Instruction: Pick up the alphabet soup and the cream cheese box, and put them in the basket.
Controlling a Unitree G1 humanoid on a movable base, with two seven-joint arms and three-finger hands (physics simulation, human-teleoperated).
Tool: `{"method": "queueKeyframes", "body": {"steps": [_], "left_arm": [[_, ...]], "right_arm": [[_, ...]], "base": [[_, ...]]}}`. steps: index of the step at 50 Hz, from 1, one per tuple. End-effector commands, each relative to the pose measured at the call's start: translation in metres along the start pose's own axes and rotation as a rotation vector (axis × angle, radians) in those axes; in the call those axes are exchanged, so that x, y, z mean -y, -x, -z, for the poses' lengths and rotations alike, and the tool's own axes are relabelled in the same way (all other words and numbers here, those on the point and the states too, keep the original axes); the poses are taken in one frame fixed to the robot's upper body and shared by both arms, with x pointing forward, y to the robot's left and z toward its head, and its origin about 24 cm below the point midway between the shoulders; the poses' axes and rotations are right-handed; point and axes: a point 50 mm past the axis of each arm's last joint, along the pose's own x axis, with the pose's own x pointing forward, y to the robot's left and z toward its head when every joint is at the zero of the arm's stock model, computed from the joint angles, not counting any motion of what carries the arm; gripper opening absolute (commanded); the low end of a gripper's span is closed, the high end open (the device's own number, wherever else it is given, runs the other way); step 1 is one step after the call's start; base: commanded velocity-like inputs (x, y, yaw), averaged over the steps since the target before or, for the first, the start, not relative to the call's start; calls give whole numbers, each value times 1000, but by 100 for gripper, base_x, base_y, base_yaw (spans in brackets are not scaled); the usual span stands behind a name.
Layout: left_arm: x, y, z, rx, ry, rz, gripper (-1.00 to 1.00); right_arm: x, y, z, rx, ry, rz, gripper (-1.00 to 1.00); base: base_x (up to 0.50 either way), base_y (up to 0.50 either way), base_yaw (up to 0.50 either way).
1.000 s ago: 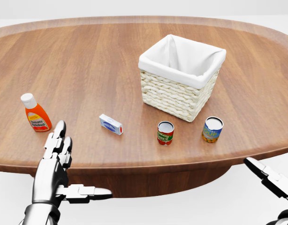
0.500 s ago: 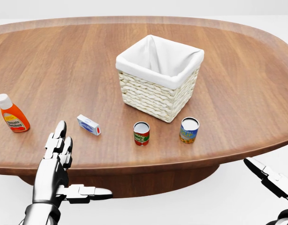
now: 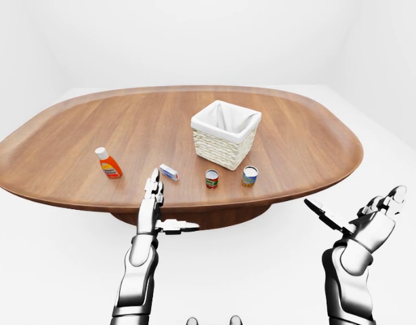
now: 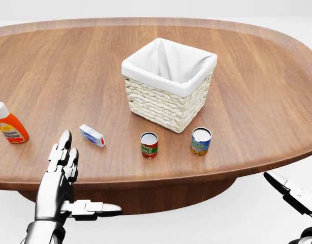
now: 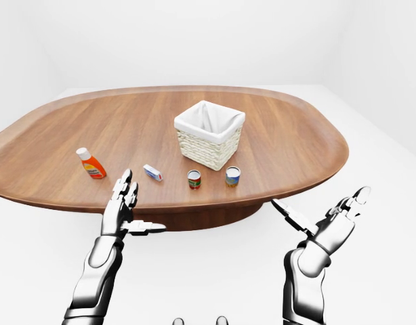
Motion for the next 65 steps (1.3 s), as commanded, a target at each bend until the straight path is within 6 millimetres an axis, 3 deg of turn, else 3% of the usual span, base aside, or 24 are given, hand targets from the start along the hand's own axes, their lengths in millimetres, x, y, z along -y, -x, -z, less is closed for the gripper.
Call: {"method": "queueKeyframes", "body": {"steps": [1,23,65], "left_arm": [[0,0,0,1,1,0,100],[0,-1,1,-4,-2,0,100],[-1,0,-1,2,8,-3,100]], "right_arm": [[0,0,0,-2,1,0,100],[0,0,-1,2,-1,-1,100],[0,1,0,2,6,-3,100]], "base": [[0,0,0],[0,0,0],[15,-4,0]]}}
